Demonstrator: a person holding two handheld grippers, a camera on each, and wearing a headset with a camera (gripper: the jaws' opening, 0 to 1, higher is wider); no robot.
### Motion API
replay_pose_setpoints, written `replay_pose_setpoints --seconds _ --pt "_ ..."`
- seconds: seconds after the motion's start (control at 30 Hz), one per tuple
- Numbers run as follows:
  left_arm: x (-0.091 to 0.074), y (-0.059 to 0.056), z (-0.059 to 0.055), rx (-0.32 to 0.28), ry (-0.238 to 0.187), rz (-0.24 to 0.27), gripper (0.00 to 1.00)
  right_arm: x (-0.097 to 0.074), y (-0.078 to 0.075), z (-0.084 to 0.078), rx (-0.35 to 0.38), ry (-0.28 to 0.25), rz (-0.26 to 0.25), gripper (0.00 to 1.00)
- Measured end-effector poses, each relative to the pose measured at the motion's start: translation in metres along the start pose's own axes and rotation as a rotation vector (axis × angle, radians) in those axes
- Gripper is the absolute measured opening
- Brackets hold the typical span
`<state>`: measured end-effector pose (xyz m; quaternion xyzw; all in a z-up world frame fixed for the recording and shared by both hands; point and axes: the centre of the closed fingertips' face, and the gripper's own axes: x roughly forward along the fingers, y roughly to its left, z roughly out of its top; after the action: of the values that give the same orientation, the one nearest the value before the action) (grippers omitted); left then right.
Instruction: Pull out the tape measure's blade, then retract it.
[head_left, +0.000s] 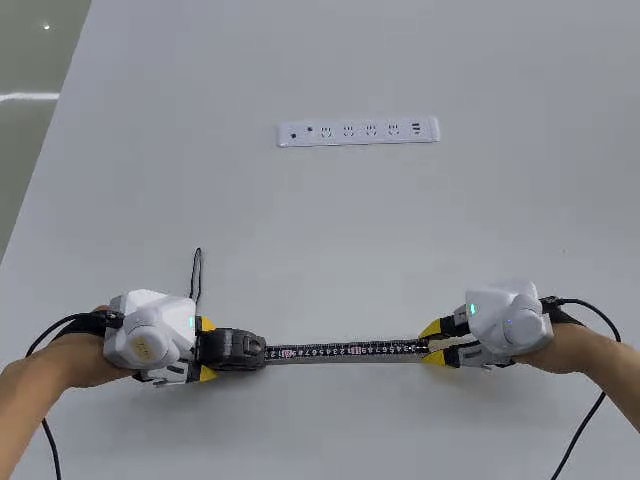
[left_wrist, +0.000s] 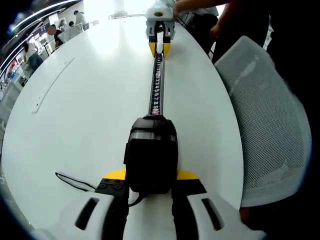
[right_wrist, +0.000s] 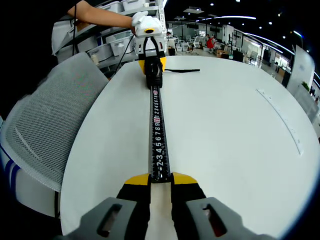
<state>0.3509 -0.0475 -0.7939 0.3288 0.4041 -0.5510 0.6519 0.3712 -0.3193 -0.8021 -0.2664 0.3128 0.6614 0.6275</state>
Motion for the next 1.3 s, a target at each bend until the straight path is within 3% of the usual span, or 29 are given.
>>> replay_pose_setpoints --seconds 0.53,0.8,1.1,1.17,1.3 --pt "0.0 -0.001 0.001 -0.017 0.001 -0.008 0.3 0.0 -0.004 -0.003 0.034 0.006 -0.057 0.15" --pt "-0.002 -0.001 -0.002 -0.009 0.004 -0.011 0.3 0.002 -0.003 -0.004 0.038 -0.002 -0.068 0.25" --pt "-0.013 0.0 -0.012 -0.048 0.005 0.023 0.37 -0.005 -0.002 -0.001 0.061 -0.004 -0.096 0.32" --pt "-0.016 0.001 -0.012 -0.035 0.008 0.046 0.39 -0.008 -0.002 0.002 0.083 -0.015 -0.118 0.34" --pt "-0.021 0.0 -0.011 -0.087 -0.006 0.064 0.45 -0.014 0.001 0.007 0.113 -0.033 -0.145 0.37"
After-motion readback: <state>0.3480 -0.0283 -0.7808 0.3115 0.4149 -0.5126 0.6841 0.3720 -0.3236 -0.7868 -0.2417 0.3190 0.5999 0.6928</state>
